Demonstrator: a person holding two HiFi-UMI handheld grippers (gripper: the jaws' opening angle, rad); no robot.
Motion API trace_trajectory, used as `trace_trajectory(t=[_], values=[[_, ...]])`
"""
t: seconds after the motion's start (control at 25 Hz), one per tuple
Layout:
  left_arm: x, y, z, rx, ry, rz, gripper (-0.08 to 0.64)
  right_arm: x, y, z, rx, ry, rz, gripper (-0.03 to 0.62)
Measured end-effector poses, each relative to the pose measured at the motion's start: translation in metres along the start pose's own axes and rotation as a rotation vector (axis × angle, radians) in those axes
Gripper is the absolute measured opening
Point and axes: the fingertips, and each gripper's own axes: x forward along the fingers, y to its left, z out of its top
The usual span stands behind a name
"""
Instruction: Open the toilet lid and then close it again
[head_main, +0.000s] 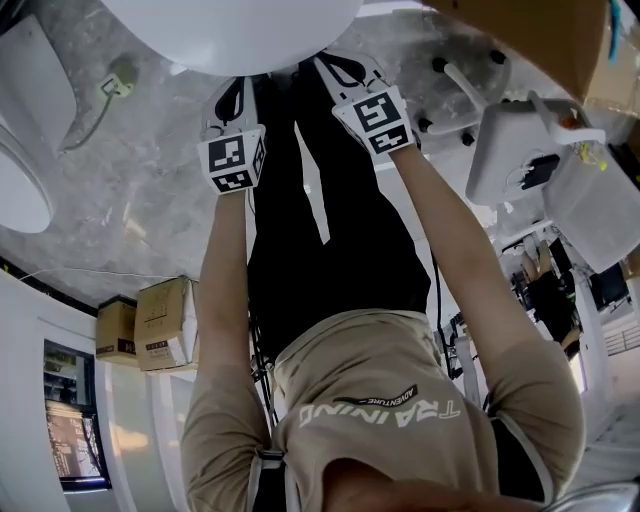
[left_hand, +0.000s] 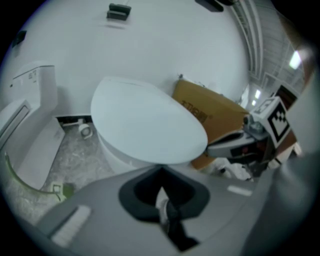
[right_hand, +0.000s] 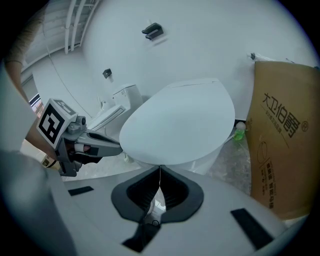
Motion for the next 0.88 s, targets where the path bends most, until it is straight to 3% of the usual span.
trace_trajectory(t=[0.24,0.4,0.88], values=[[-0.001,0.000,0.001,0.018,0.006,-0.012,0.005,0.001,-0.002,-0.003,0.014,-0.021,0.020,0.014],[0.000,0.002,0.001,0.019,0.001,-0.011,0.005,0.004,-0.011,-0.003,0.070,-0.034,-0.016,0.014],[0.000,0.000,0.000,0.046,0.033,-0.023,0.005,0.002,-0.011,-0.003,0.034,-0.037,0.018,0.012]])
